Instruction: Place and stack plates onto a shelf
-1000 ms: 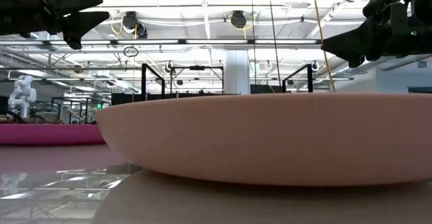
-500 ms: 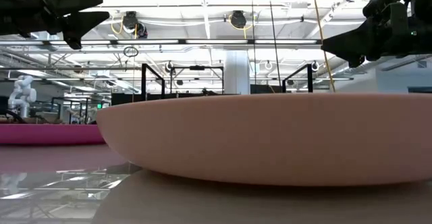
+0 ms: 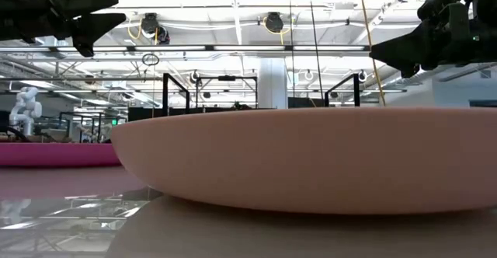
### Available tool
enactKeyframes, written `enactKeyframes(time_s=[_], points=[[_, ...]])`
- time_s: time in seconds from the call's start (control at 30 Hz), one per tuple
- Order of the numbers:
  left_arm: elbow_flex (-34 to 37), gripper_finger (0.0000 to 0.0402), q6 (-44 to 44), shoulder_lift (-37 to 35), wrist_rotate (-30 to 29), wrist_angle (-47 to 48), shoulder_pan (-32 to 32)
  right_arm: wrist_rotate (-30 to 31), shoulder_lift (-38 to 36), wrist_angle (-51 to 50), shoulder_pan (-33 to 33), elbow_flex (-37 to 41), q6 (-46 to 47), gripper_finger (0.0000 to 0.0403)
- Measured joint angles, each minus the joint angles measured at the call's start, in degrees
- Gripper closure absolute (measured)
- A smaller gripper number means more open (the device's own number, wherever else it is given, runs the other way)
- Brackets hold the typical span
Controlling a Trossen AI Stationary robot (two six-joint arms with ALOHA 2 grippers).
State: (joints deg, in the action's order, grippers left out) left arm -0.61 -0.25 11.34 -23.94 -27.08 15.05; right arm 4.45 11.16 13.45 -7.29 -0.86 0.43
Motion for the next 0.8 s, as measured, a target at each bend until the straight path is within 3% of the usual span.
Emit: enactKeyframes(time_s=[0.8], points=[[0.00,0.0199,0.00,-0.01,-0.01,-0.01,0.00,0.00,0.02,0.00,0.02,0.02,-4.15,0.0284]])
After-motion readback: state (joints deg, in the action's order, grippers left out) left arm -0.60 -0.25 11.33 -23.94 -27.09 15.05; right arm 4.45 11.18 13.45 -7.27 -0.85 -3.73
